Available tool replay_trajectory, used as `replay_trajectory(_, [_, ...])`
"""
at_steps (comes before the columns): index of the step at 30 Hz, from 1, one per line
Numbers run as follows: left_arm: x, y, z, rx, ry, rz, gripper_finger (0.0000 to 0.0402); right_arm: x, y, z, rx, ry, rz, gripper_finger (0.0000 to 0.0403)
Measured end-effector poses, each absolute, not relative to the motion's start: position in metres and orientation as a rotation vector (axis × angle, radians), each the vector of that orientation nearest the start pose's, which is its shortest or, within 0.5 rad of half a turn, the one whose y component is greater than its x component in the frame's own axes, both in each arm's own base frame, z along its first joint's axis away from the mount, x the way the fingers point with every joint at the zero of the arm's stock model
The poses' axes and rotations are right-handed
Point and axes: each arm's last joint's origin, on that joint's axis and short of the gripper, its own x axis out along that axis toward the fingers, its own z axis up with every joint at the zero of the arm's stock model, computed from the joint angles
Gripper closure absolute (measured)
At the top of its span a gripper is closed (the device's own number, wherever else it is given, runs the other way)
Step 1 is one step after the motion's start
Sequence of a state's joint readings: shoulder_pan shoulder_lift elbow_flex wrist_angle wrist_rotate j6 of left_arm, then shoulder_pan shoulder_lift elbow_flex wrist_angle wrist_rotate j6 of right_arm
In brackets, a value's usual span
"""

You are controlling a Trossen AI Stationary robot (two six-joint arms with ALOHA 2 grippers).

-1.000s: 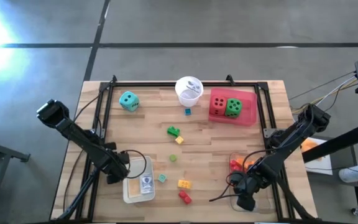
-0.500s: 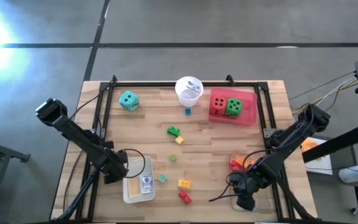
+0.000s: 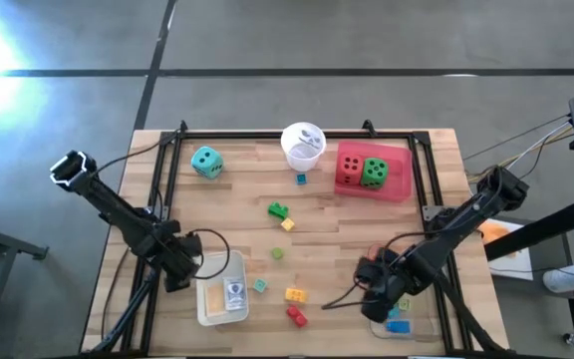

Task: Pick & Place Toys
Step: Put the light yellow game piece into the transparent bin

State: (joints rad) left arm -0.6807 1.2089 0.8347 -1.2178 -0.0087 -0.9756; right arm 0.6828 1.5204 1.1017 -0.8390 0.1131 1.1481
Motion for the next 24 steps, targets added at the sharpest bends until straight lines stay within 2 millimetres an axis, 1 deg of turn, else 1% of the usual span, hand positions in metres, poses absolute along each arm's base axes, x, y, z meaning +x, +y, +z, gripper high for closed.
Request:
replay_trajectory(4, [0.136,-0.106,0.241,-0.228,1.538,0.258,0.0262,0.237,0.164,0.247,0.354,1.068,-0.322,0.0069])
replay_trajectory(6, [0.137,-0.106,0.251,-0.239,1.515,0.254,0.0262,0.243,0.156,0.255,0.321,1.0,-0.388,0.0069])
replay_trajectory(8, [0.138,-0.105,0.261,-0.247,1.499,0.254,0.0262,0.25,0.148,0.262,0.276,0.961,-0.41,0.0069])
replay_trajectory(12, [0.141,-0.103,0.283,-0.25,1.433,0.275,0.0262,0.265,0.132,0.278,0.219,0.932,-0.394,0.0069])
replay_trajectory(16, [0.145,-0.103,0.305,-0.274,1.318,0.296,0.0262,0.277,0.119,0.297,0.287,0.858,-0.44,0.0069])
replay_trajectory(19, [0.151,-0.1,0.322,-0.337,1.203,0.338,0.0262,0.284,0.112,0.308,0.322,0.8,-0.473,0.0069])
replay_trajectory(21, [0.157,-0.097,0.333,-0.407,1.113,0.373,0.0262,0.29,0.108,0.315,0.329,0.762,-0.459,0.0069])
replay_trajectory(24, [0.169,-0.09,0.346,-0.532,0.963,0.405,0.0262,0.299,0.108,0.331,0.296,0.674,-0.385,0.0069])
